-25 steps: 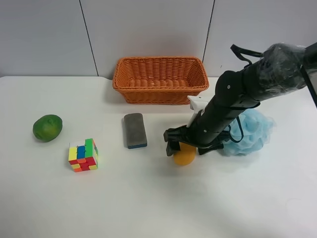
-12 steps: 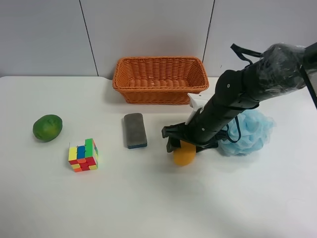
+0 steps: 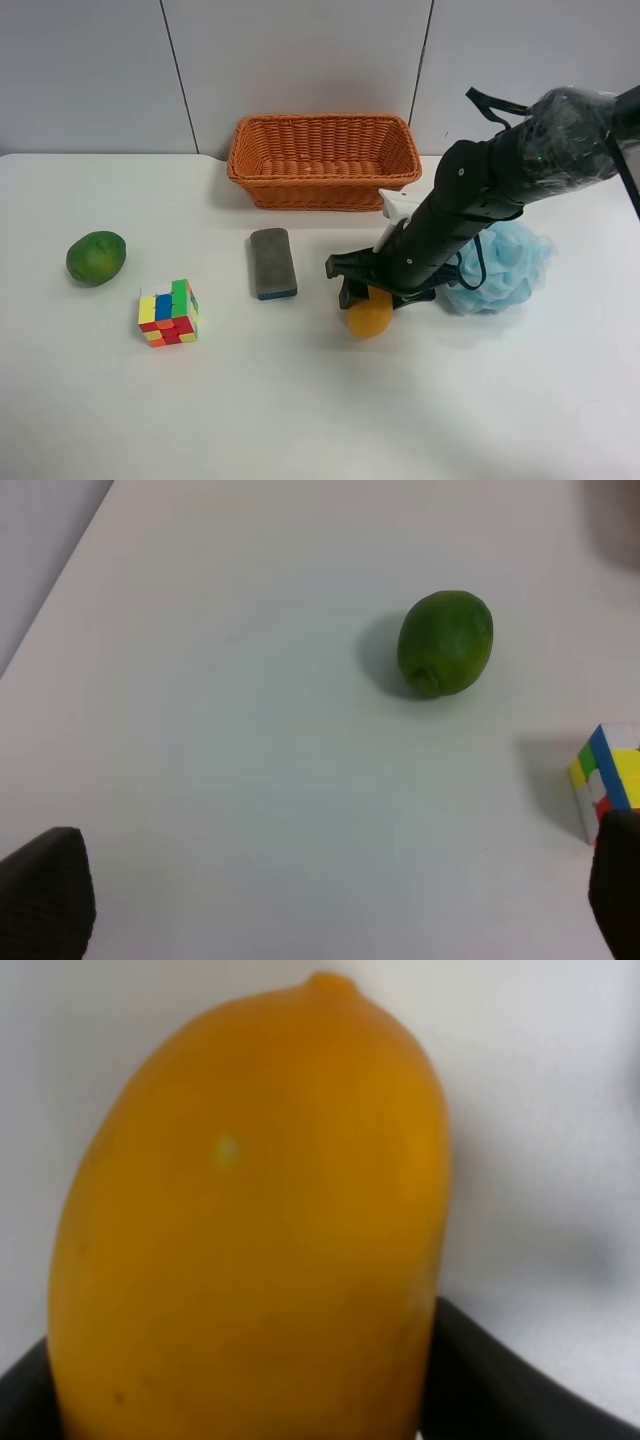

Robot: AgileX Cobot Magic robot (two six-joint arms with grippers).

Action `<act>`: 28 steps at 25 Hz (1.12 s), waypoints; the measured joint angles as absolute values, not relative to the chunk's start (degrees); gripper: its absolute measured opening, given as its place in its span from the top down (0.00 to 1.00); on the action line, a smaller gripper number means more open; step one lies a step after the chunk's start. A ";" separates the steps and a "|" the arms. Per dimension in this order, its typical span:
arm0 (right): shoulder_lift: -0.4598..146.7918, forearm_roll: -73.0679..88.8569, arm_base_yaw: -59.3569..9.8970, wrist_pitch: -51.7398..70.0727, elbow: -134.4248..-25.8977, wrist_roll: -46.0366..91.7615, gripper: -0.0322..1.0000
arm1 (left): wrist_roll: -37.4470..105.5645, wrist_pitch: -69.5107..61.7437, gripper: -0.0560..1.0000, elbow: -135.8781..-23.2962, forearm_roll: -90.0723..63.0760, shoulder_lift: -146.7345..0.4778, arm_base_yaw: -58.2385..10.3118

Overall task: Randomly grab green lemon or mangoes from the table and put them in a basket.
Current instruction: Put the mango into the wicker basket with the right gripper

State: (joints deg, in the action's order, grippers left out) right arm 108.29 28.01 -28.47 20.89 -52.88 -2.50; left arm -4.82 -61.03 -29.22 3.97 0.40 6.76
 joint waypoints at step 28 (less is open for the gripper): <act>90.95 10.34 -22.46 22.81 -67.43 -9.43 0.36 | -4.82 -61.03 0.01 -29.22 3.97 0.40 6.76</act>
State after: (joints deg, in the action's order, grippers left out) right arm 90.95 10.34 -22.46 22.81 -67.43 -9.43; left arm -4.82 -61.03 -29.22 3.97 0.40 6.76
